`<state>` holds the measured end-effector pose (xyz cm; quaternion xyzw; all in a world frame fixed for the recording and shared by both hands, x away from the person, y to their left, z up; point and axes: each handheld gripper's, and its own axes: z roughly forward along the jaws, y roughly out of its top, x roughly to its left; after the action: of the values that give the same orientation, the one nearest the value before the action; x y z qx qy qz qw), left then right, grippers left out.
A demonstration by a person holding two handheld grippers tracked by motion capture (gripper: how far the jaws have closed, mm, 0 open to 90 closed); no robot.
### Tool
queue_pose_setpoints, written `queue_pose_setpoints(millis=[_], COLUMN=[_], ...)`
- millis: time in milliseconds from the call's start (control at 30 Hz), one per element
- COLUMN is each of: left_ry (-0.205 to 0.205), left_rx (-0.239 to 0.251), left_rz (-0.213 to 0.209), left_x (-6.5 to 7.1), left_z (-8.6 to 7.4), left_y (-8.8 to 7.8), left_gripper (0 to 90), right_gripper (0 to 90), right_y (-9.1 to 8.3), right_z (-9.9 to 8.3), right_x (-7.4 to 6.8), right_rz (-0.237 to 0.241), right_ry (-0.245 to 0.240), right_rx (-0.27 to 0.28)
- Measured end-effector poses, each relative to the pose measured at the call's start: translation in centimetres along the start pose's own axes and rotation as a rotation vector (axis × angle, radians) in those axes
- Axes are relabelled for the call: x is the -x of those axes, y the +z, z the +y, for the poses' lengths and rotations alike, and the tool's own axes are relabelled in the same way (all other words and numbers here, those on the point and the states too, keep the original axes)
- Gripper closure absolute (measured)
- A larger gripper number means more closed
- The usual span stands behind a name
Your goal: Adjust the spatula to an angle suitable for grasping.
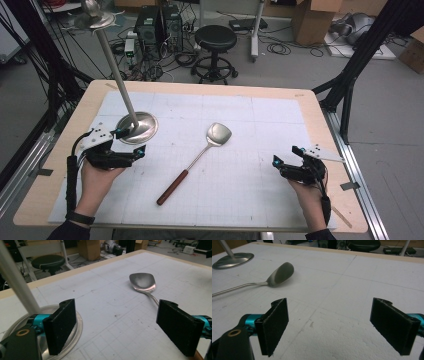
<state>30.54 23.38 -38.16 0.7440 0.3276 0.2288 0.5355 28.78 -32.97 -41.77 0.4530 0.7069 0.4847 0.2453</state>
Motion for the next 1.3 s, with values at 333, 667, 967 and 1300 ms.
queue_pose_setpoints(millis=[333, 667, 967, 1300], left_ry=[0.024, 0.041, 0.027, 0.026], left_rx=[-0.033, -0.097, -0.16, -0.234], left_rz=[-0.062, -0.105, -0.159, -0.21], left_x=[2.5, 4.3, 5.6, 7.3], left_z=[0.8, 0.8, 0.7, 0.6], left_y=[2.7, 5.3, 7.7, 10.4], left_gripper=[17.0, 17.5, 18.5, 22.7], right_gripper=[14.5, 14.5, 14.5, 14.5], right_y=[0.0, 0.2, 0.3, 0.4], right_z=[0.2, 0.3, 0.3, 0.3], right_x=[0.1, 0.0, 0.2, 0.2], right_rz=[-0.005, -0.001, -0.001, 0.0], right_ry=[0.001, 0.005, 0.008, 0.01], right_rx=[0.01, 0.003, 0.003, -0.001])
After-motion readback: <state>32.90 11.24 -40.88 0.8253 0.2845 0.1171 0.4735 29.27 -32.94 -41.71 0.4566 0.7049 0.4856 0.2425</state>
